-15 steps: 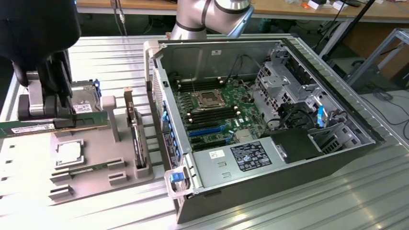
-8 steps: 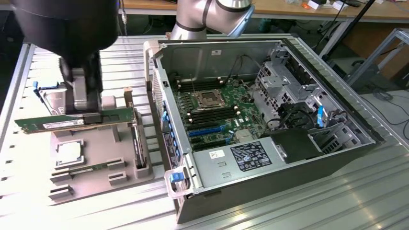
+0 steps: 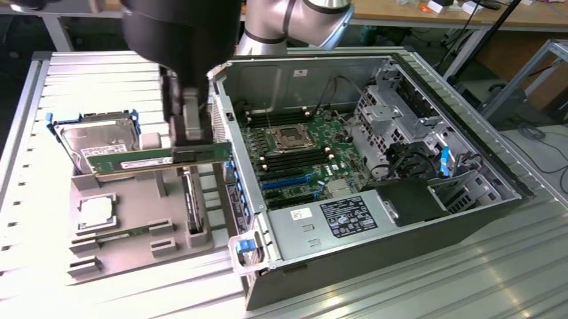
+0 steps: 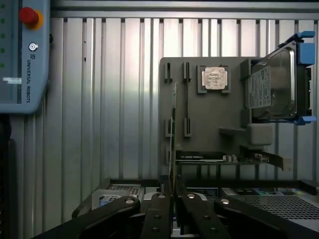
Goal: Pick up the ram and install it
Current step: 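Pick up the ram and move it above insertion slot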
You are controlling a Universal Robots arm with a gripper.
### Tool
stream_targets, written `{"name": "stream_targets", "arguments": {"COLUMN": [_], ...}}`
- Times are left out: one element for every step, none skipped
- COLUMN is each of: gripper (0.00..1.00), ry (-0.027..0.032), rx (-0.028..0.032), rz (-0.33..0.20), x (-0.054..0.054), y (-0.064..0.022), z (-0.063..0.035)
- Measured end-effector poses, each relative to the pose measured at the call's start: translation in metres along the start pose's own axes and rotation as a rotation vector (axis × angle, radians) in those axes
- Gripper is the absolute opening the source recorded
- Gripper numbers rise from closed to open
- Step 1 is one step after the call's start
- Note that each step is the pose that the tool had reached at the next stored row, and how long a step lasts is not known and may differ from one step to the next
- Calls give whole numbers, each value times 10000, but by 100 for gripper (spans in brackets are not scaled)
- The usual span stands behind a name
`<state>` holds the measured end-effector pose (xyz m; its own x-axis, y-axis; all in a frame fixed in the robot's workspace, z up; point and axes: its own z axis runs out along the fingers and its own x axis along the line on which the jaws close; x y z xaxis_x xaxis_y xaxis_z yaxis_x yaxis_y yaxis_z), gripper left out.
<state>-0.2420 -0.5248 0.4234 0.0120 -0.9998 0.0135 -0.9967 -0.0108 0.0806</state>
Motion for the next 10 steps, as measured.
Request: {"name": "stream_targets", "arguments": {"gripper": [14,14,14,14,14,14,14,14,14,14], "ry": [0,1,0,1,0,0,2,0,0,0], "rx": [0,-1,0,-1,0,0,-1,0,0,0], "rz": [-1,0,0,-1,0,-1,0,-1,0,-1], "x": [-3,-7,-13,-24,-31,-43,-63,-100,-160,-216], "y": [-45,-117,-194,-347,-451,-577,-662,-759,-878,-1000], "z": [-3,-9,-14,-25,-32,-41,-47,-48,-47,-48]}}
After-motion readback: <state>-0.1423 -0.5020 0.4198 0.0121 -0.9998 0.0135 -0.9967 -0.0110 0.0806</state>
